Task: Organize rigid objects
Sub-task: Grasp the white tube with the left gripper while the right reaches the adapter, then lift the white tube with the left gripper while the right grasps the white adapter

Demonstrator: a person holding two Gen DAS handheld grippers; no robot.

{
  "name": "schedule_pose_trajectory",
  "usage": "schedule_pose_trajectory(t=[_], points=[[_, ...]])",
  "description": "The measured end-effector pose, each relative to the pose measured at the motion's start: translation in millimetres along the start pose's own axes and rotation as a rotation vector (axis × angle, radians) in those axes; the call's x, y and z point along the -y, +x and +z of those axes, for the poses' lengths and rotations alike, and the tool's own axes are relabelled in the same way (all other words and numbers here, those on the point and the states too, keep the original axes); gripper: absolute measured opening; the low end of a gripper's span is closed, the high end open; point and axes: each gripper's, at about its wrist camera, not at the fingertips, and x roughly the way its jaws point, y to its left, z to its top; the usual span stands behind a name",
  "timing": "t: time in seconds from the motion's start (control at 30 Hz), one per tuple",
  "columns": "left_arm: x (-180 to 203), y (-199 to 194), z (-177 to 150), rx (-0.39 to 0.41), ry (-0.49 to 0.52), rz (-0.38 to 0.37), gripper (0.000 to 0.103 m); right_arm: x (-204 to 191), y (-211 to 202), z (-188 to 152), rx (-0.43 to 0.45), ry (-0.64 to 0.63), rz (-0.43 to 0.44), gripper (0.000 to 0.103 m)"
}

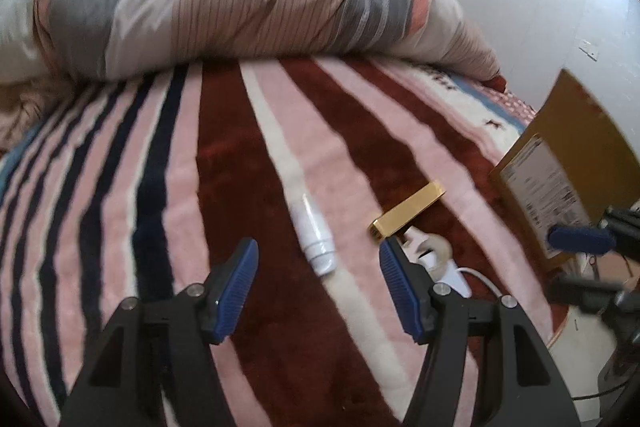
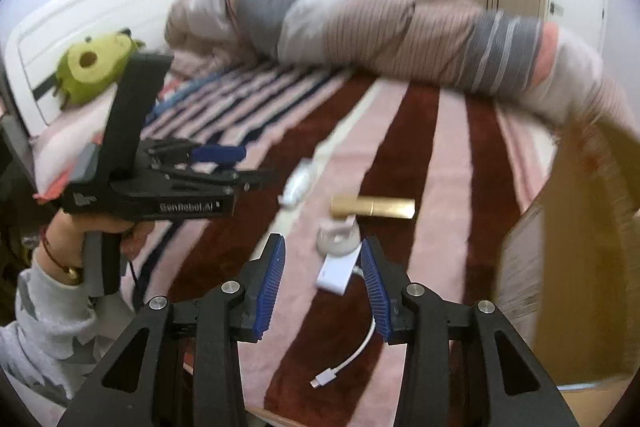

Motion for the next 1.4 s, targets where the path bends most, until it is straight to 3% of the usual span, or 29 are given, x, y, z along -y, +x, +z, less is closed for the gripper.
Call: schedule_pose_trajectory(t=[0.17, 0.27, 0.4, 0.53, 0.9, 1.4], points=[[-4.4, 32.0, -4.7, -0.047, -0.033, -0.044, 0.060, 12.5, 51.8, -14.5, -0.100, 0.022, -0.040, 0.047], [-4.4, 44.3, -5.7, -0.061, -0.044, -0.065, 0.059, 19.5, 71.6, -19.3, -0.136, 0.029, -0.054, 0.048], [-4.5, 54.6, -4.3, -0.054, -0.063, -0.051, 0.047, 18.9, 86.4, -24.2, -0.164, 0.032, -0.057, 0.050], [-7.1, 58.0, -2.2, -0.051, -0.067, -0.033, 0.024, 13.7, 90.5, -24.8, -0.164, 0.006, -0.076, 0.050], [-11.0, 46.6, -4.9, -0.034, -0.074, -0.040, 0.023, 7.8, 86.7, -27.2, -0.142, -0.036, -0.104, 0.041], [6.7, -5.5, 5.9, 0.055, -0.024, -0.066, 0.023, 4.4, 52.3, -14.8, -0.077, -0.035, -0.111, 0.040]])
